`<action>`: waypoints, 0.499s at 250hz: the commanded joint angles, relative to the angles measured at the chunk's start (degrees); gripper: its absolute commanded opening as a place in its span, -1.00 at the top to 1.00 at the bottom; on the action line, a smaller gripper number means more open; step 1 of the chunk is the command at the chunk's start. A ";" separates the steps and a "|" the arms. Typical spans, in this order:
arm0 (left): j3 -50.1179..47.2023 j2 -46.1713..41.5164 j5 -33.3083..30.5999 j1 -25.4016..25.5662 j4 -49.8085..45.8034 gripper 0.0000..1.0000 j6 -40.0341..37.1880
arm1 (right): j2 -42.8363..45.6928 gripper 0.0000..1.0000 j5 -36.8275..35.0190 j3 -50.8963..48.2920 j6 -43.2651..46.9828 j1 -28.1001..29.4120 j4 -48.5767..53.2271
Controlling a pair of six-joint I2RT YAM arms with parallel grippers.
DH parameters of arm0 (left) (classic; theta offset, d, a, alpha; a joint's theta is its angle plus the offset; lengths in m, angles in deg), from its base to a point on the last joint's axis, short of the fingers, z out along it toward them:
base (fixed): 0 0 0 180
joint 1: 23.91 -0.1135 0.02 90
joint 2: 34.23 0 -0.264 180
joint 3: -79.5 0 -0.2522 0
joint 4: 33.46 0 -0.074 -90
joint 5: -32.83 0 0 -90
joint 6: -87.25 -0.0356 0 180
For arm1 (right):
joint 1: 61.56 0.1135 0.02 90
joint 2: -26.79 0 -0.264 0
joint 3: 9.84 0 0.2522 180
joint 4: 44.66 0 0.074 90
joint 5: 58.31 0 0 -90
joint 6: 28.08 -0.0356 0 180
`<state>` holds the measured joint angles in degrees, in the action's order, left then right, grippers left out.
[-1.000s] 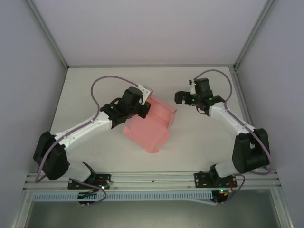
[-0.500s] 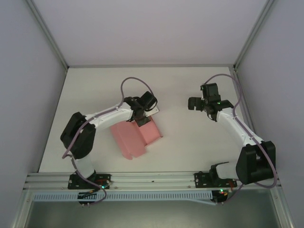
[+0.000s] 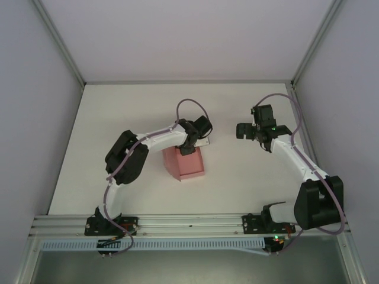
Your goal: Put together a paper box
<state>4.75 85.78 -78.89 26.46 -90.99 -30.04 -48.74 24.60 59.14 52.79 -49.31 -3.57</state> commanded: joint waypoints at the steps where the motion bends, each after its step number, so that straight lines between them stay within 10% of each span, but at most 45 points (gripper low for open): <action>1: 1.54 -3.69 0.34 1.08 -0.28 -0.16 -1.53 | 1.60 -1.00 1.85 -0.72 1.78 -0.39 0.90; 56: -3.07 -15.27 5.70 1.34 7.92 -0.98 0.47 | 2.85 -1.00 16.24 -1.96 7.81 -0.24 -3.37; 125: -14.48 -37.04 3.38 -6.34 23.96 -0.99 30.12 | -3.70 -1.00 31.74 0.86 23.16 13.37 -7.24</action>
<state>-6.86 55.68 -74.64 25.72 -73.96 -18.76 -48.15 48.03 57.19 65.19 -43.13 -9.29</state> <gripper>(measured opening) 0.994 0.998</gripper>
